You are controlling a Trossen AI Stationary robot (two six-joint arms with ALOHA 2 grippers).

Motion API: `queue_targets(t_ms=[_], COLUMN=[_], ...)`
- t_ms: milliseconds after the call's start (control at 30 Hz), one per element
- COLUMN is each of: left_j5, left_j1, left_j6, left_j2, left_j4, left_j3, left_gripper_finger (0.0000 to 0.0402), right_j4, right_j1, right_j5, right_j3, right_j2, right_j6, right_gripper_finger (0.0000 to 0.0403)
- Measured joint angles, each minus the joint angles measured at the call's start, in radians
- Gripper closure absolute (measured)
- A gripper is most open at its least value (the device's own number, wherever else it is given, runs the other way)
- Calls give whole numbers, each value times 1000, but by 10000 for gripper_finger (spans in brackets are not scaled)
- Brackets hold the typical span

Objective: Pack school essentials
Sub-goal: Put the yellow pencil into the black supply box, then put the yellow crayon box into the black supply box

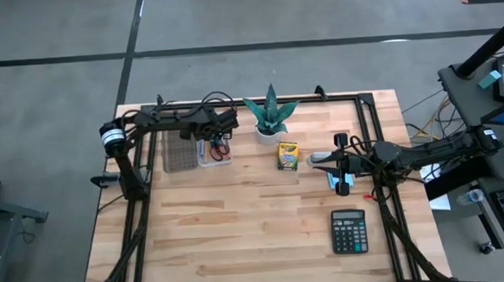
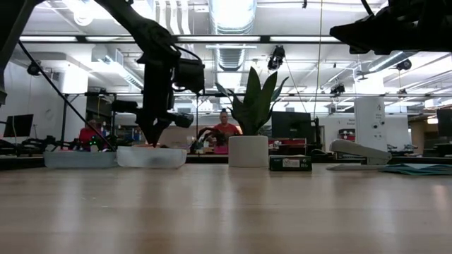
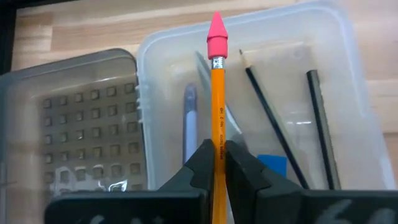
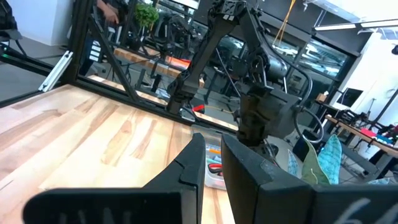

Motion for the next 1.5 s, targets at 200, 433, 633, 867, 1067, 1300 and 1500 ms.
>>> queue_targets(t_ms=[200, 433, 633, 867, 1067, 1300, 1500], left_j5=[3, 16, 29, 33, 36, -2, -151], left_j1=[0, 0, 0, -1, -27, -175, -403], left_j6=[0, 0, 8, 9, 83, 108, 84], left_j2=[0, 0, 0, 0, -5, -72, -107], left_j4=[10, 12, 11, 12, 12, 12, 17], left_j3=[-9, -10, -11, -11, 2, 6, -2], left_gripper_finger=[395, 393, 353, 301, 286, 286, 285], right_j4=[0, 0, 0, 0, -8, -21, -15], right_j1=[0, 0, 0, 0, 0, 0, 0], right_j5=[1, 1, 1, 1, 1, 52, 59], right_j3=[0, 0, 0, 0, 0, 0, 0], right_j2=[0, 0, 0, 0, 0, 1, 1], right_j6=[-1, -1, -1, -1, -9, -24, -16], right_gripper_finger=[360, 360, 360, 360, 360, 360, 360])
